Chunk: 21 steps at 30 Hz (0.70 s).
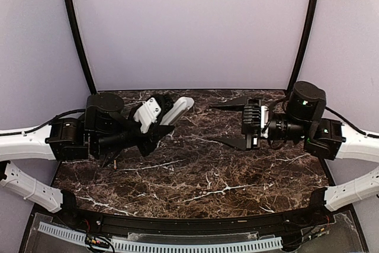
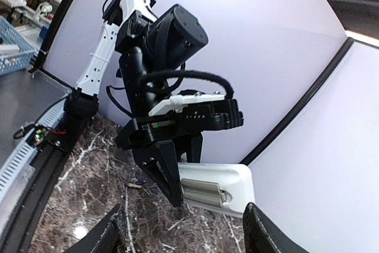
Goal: Load the batteries into the remote control
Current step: Remove the battery cover from the remote control.
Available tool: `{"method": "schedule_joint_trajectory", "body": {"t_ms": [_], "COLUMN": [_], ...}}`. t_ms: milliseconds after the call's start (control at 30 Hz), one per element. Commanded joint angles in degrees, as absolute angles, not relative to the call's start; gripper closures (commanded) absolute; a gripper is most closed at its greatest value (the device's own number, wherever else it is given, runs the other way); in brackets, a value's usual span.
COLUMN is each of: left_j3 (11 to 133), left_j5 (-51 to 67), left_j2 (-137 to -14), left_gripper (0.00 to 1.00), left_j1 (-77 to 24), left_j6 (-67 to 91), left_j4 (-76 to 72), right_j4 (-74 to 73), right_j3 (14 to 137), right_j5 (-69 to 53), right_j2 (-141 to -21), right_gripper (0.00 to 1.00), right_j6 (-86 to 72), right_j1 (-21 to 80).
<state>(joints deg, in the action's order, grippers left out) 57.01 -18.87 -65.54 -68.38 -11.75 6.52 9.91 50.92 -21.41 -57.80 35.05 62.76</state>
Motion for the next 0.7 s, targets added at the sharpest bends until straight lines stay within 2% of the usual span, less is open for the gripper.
{"method": "schedule_joint_trajectory", "body": {"t_ms": [0,267,400,533,667], "left_j3": [60.0,61.7,61.7,61.6,61.4], "left_j5": [-19.4,-16.6,-16.1,-15.5,-15.4], "left_j2": [-65.4,-66.4,-66.4,-66.3,-66.1], "left_gripper": [1.00,1.00,1.00,1.00,1.00], "left_j1": [-68.5,-68.5,-68.5,-68.5,-68.5], "left_j6": [-7.7,-4.4,-4.3,-3.8,-3.3], "left_j4": [5.1,6.9,7.0,6.7,6.6], "right_j4": [20.7,26.5,30.2,30.3,29.1], "right_j3": [52.0,53.2,52.7,53.2,53.6], "right_j5": [-21.2,-20.6,-19.9,-19.2,-19.5], "right_j2": [-63.0,-69.2,-70.4,-71.3,-72.0], "right_gripper": [0.35,0.31,0.19,0.18,0.22], "right_j6": [47.8,50.3,50.0,50.0,50.2], "right_j1": [63.3,63.4,63.3,63.3,63.3]}}
